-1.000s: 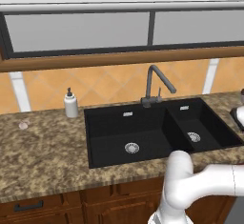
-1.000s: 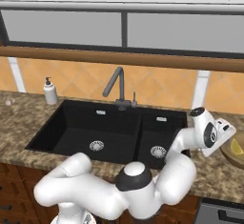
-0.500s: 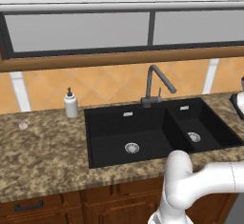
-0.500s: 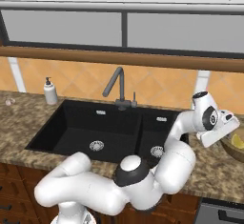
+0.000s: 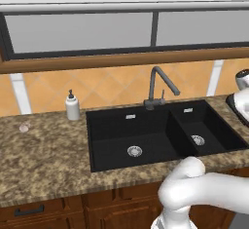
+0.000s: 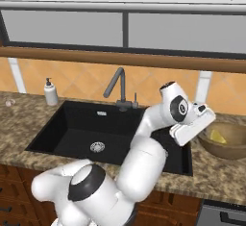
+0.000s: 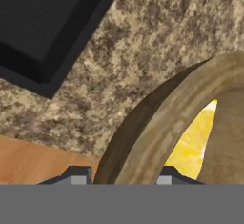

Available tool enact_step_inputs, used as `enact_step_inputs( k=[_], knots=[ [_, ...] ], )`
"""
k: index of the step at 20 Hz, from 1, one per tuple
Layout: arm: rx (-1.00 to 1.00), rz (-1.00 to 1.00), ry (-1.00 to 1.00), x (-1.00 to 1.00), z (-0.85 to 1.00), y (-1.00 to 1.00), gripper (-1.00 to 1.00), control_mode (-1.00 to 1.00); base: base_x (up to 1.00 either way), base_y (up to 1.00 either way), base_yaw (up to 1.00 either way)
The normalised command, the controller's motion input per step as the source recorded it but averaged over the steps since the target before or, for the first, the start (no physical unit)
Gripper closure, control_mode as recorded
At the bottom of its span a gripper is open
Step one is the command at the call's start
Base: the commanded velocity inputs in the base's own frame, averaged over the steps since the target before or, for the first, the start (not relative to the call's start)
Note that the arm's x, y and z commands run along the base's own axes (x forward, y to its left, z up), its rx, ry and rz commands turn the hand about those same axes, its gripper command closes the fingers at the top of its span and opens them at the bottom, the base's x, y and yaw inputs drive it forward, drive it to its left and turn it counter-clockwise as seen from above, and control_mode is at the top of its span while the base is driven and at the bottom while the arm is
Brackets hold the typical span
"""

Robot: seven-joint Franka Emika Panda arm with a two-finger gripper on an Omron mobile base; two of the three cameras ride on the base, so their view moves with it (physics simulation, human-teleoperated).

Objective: Pick the lemon wedge from the sink and place it in the bowl. Then pick the bowl and place it in the microwave. Then close the microwave door and press the start button.

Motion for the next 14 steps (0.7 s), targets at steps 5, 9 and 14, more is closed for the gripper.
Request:
enact_step_inputs(
  k=[5, 9, 14],
  knots=[
    [0.0, 0.18, -0.05, -1.0, 1.0, 0.86, 1.0, -1.0, 0.0, 0.0, 0.0],
    [0.0, 0.27, -0.08, -1.0, 0.97, 0.97, 1.0, -1.0, 0.0, 0.0, 0.0],
    [0.0, 0.32, -0.11, -0.96, 0.64, 1.0, 1.0, -1.0, 0.0, 0.0, 0.0]
  ],
)
